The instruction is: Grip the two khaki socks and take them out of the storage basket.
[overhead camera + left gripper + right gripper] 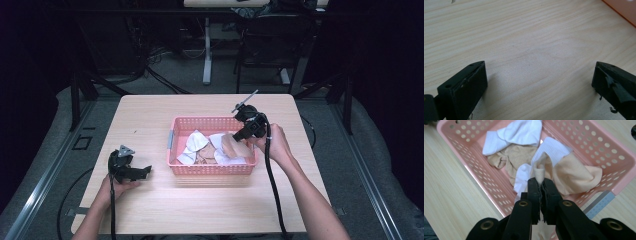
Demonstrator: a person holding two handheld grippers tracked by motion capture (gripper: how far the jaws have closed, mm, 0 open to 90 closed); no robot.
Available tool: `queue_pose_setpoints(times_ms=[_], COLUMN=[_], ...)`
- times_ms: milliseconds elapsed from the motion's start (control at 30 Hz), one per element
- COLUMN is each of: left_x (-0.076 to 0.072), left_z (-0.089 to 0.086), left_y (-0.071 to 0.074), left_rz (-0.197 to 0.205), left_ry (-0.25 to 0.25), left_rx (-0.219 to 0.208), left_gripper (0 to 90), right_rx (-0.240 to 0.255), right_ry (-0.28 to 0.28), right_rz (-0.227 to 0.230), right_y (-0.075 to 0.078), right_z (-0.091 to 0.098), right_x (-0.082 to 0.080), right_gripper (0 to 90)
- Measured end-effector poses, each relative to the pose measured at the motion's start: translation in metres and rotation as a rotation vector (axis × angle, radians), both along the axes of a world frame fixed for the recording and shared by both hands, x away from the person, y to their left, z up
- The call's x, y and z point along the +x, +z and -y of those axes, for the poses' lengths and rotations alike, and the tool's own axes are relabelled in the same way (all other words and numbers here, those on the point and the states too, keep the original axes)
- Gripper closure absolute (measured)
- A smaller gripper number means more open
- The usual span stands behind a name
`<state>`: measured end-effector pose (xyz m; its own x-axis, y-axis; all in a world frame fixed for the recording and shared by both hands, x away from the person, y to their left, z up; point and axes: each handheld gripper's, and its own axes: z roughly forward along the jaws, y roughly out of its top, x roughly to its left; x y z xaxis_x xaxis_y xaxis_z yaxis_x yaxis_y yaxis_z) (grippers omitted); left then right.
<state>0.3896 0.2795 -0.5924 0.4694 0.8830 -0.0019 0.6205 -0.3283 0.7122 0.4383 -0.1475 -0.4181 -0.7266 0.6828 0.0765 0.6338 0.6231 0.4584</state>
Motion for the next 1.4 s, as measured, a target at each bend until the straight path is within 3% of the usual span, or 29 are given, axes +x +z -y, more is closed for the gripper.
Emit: queue_pose_setpoints(times_ms=[233, 433, 633, 967, 1400], left_x=[0.000, 0.000, 0.000, 0.000, 0.000], left_z=[0.000, 0.000, 0.000, 0.000, 0.000], left_y=[0.000, 0.000, 0.000, 0.000, 0.000], left_rz=[0.000, 0.000, 0.000, 0.000, 0.000], left_ry=[0.000, 0.001, 0.000, 0.000, 0.000], left_rx=[0.000, 0.000, 0.000, 0.001, 0.000], left_gripper=[0.0, 0.0, 0.0, 0.0, 0.0], right_rx=[0.000, 0.031, 0.019, 0.053, 0.050], right_ry=[0.010, 0.003, 0.012, 0.009, 0.018], right_rz=[0.007, 0.017, 0.022, 0.027, 0.049], right_y=[0.014, 0.027, 0.038, 0.049, 0.063], right_z=[0.001, 0.003, 0.008, 0.013, 0.017], right_x=[0.000, -0.002, -0.003, -0.005, -0.008], right_gripper=[86.1, 86.1, 86.1, 86.1, 86.2])
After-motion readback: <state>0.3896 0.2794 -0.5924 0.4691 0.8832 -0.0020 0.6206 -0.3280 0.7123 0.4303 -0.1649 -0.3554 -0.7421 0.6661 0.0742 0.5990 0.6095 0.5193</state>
